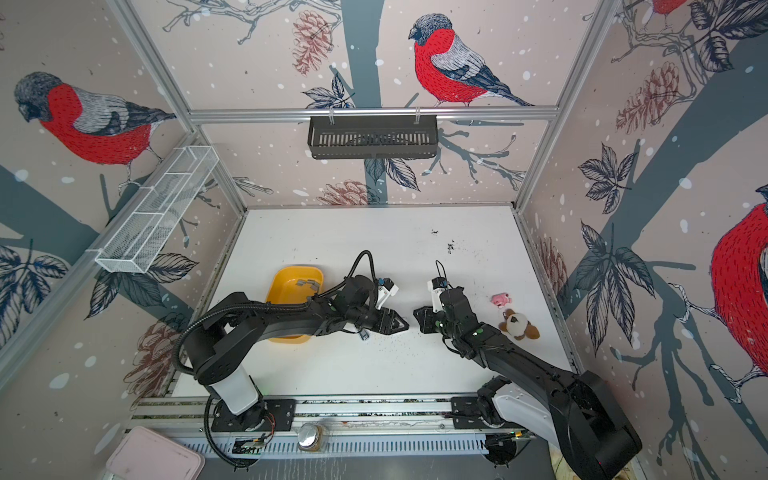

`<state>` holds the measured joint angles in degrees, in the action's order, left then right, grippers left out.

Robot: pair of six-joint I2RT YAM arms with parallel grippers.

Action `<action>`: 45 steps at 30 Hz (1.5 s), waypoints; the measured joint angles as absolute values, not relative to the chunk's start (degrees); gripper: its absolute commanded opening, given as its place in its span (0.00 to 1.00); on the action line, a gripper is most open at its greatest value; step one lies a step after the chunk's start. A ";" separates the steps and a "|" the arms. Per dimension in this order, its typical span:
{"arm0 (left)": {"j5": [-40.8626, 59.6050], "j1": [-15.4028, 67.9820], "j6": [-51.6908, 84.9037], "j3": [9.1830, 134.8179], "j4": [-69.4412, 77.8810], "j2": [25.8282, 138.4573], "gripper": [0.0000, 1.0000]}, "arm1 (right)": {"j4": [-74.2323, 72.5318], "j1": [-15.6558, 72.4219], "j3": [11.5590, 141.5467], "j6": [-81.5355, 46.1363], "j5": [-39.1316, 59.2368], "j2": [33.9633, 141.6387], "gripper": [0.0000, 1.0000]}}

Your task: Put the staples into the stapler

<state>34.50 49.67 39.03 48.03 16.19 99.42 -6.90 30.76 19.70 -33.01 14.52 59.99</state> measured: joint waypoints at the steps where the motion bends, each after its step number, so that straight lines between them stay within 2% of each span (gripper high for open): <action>1: 34.48 49.67 39.03 48.18 16.25 99.59 0.54 | -6.55 30.70 19.70 -33.01 14.57 59.81 0.19; 5: 34.37 49.67 39.11 48.60 16.25 100.73 0.55 | -5.67 30.50 19.70 -33.01 15.00 59.37 0.19; 15: 33.98 49.67 39.03 47.94 16.01 98.50 0.55 | -4.89 30.74 20.75 -32.45 16.88 59.33 0.29; 21: 32.53 49.58 38.48 48.03 15.05 96.77 0.53 | -4.84 32.84 22.61 -31.31 17.02 61.14 0.30; 29: 30.83 49.28 37.50 47.99 12.78 96.71 0.49 | -4.82 35.48 24.10 -31.24 15.33 64.82 0.30; 45: 29.78 48.84 37.04 49.56 12.56 99.37 0.37 | -5.13 36.38 24.01 -31.09 11.99 68.27 0.23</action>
<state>29.78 48.84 37.04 49.56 12.56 99.37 -5.13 36.38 24.01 -31.09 11.99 68.27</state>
